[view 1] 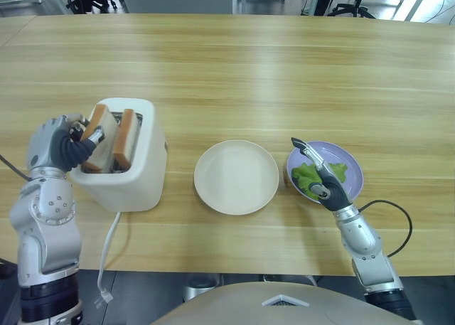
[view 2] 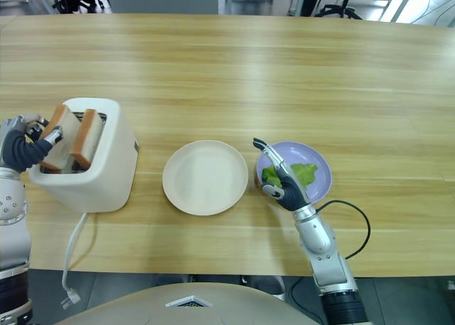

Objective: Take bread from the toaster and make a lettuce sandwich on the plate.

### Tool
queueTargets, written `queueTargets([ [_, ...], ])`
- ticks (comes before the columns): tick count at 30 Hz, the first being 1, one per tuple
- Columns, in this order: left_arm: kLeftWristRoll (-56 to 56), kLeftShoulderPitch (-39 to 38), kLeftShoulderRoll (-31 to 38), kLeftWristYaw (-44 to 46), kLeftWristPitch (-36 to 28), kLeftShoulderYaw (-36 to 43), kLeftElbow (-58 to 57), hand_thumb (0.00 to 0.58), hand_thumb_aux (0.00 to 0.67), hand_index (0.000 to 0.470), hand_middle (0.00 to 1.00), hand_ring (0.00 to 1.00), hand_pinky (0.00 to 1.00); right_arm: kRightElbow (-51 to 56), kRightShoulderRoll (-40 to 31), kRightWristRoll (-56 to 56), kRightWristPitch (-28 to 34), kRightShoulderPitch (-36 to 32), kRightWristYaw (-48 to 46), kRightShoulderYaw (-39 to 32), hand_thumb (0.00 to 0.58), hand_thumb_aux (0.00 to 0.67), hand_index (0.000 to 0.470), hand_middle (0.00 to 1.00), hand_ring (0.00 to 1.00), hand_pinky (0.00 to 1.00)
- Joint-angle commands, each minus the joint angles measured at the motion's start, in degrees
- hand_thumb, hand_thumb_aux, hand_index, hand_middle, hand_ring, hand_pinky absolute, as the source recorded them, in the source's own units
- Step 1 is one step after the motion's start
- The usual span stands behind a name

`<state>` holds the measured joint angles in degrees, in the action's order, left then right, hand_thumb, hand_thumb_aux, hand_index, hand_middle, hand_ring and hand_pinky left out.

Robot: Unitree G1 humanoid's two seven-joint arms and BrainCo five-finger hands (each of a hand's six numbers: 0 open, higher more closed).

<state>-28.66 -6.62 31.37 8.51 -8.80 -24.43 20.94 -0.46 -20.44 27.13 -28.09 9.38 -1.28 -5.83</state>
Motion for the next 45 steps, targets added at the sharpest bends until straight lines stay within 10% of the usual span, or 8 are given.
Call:
queueTargets([
  [1, 4.1, 2.7, -1.0, -4.6, 4.2, -3.6, 2.3, 0.58, 0.67, 0.46, 1.0, 1.0, 1.0, 7.0, -7.7, 19.1, 8.1, -3.7, 7.7, -1.2, 0.0, 0.0, 0.0, 0.0, 0.0, 0.0],
  [13, 4.9, 11.6, 0.4, -8.2, 7.2, -4.3, 9.9, 0.58, 0.67, 0.46, 1.0, 1.0, 1.0, 23.6, -18.6, 37.7, 22.0, -13.6, 12.0, -11.8, 0.0, 0.0, 0.0, 0.0, 0.0, 0.0],
  [15, 4.3, 12.6, 0.3, -7.8, 6.7, -2.8, 11.4, 0.58, 0.67, 0.46, 1.0, 1.0, 1.0, 24.9, -19.1, 37.8, 22.0, -14.2, 12.4, -13.2, 0.319, 0.221, 0.152, 0.0, 0.0, 0.0],
  [16, 4.2, 13.0, 0.2, -7.4, 6.3, -2.0, 12.2, 0.58, 0.67, 0.46, 1.0, 1.0, 1.0, 25.4, -19.3, 37.7, 21.9, -14.4, 12.6, -13.7, 0.319, 0.221, 0.152, 0.0, 0.0, 0.0],
  [17, 4.4, 13.5, 0.0, -7.2, 6.3, -1.3, 13.1, 0.58, 0.67, 0.46, 1.0, 1.0, 1.0, 25.7, -19.4, 37.6, 21.9, -14.6, 12.6, -14.3, 0.541, 0.497, 0.341, 0.0, 0.0, 0.0],
  [18, 4.5, 14.0, -0.4, -6.9, 5.9, -0.6, 14.1, 0.58, 0.67, 0.46, 1.0, 1.0, 1.0, 26.1, -19.6, 37.8, 22.0, -14.7, 12.5, -14.9, 0.58, 0.67, 0.46, 0.0, 0.0, 0.0],
  [31, 9.2, 13.2, -13.1, 0.1, 0.2, 24.8, 14.6, 0.58, 0.67, 0.46, 1.0, 1.0, 1.0, 20.8, -20.3, 34.1, 19.8, -14.4, 17.4, -15.5, 0.58, 0.67, 0.46, 0.0, 0.0, 0.0],
  [45, 5.2, 10.9, -19.6, -4.8, 9.0, 40.4, -32.7, 0.58, 0.67, 0.46, 1.0, 1.0, 1.0, 7.9, -21.1, 28.7, 17.4, -12.8, 23.6, -9.2, 0.58, 0.67, 0.46, 0.0, 0.0, 0.0],
])
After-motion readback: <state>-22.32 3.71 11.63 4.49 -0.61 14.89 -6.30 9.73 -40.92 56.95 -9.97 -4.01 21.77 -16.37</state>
